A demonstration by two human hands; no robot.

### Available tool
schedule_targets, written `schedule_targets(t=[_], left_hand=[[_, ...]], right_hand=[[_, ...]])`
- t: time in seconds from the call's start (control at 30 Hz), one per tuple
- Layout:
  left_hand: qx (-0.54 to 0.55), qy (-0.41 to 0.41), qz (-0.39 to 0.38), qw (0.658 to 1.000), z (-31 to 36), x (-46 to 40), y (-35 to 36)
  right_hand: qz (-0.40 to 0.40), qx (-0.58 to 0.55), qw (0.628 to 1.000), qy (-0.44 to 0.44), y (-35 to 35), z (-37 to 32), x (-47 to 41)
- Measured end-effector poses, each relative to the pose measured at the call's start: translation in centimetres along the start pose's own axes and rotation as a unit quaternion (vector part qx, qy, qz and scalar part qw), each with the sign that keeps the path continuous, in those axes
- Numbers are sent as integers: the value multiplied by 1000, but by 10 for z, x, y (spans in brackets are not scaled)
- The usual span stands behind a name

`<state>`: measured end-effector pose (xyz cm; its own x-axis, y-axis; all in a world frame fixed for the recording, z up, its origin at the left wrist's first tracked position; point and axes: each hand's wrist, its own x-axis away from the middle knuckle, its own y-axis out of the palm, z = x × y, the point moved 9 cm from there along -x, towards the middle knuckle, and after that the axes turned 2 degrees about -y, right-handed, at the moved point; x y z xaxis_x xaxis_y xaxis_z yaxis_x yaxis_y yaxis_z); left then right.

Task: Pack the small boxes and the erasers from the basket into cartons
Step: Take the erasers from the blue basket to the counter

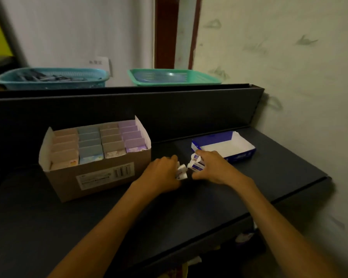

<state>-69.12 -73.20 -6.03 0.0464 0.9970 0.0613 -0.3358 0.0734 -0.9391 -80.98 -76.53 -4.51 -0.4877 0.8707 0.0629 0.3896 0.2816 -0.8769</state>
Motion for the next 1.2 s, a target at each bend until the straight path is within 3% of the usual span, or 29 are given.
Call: schedule_targets(t=[0.3, 0.5, 1.2], left_hand=[[-47, -142, -5, 989, -26, 3, -9], [-38, -182, 10, 983, -26, 0, -19], [-185, -159, 151, 958, 26, 67, -67]], right_hand=[[-105, 124, 978, -131, 19, -22, -50], [-116, 118, 972, -169, 17, -26, -62], [26, 147, 953, -263, -41, -57, 3]])
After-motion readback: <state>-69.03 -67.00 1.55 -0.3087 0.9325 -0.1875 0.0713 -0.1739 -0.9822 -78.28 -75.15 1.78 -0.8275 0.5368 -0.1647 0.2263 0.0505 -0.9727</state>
